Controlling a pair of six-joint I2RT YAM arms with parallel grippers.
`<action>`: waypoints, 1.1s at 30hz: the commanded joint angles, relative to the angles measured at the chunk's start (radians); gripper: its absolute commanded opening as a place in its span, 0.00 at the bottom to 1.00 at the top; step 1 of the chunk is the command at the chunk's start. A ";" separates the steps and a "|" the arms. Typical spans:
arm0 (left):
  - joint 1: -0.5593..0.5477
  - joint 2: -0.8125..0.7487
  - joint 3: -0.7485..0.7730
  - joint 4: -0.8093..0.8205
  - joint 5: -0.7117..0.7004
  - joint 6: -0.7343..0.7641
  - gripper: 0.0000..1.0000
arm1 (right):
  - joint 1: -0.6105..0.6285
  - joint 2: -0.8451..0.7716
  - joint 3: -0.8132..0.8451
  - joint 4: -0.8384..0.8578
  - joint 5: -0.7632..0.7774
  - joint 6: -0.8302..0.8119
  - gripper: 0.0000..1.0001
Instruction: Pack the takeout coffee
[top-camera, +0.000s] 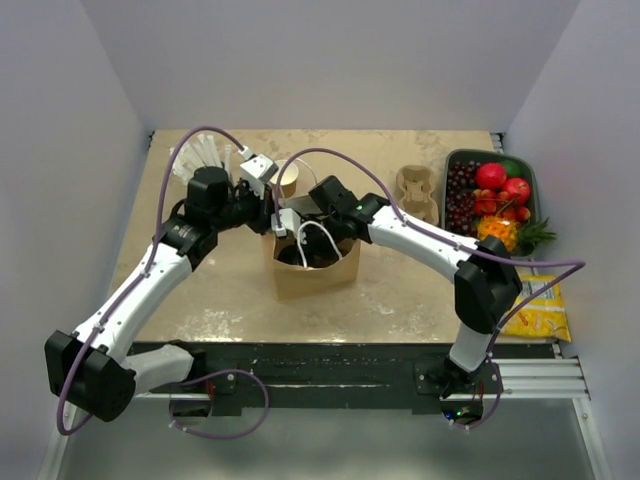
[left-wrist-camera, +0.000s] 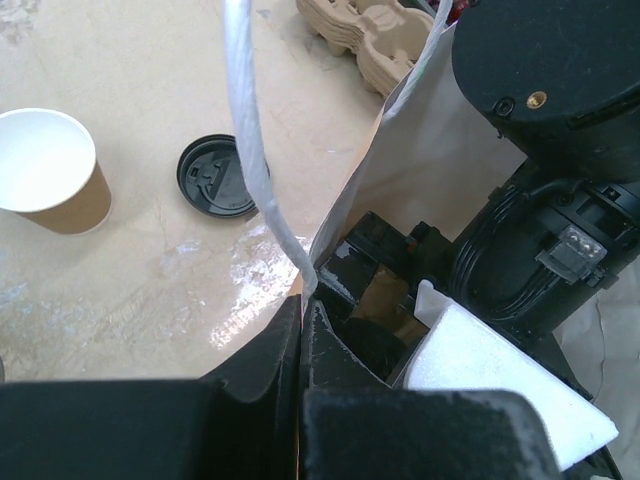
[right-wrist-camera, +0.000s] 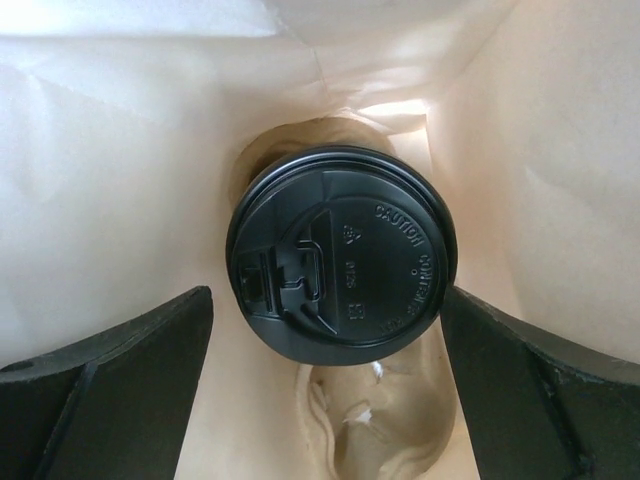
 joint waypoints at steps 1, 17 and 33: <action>-0.052 -0.071 0.008 0.081 0.188 -0.011 0.00 | -0.001 -0.040 -0.023 0.000 0.065 0.128 0.99; -0.055 -0.098 -0.038 0.127 0.174 0.022 0.00 | -0.001 -0.200 -0.078 0.046 0.124 0.090 0.99; -0.055 -0.092 -0.104 0.159 0.240 -0.064 0.00 | 0.005 -0.419 -0.397 0.465 0.183 0.009 0.99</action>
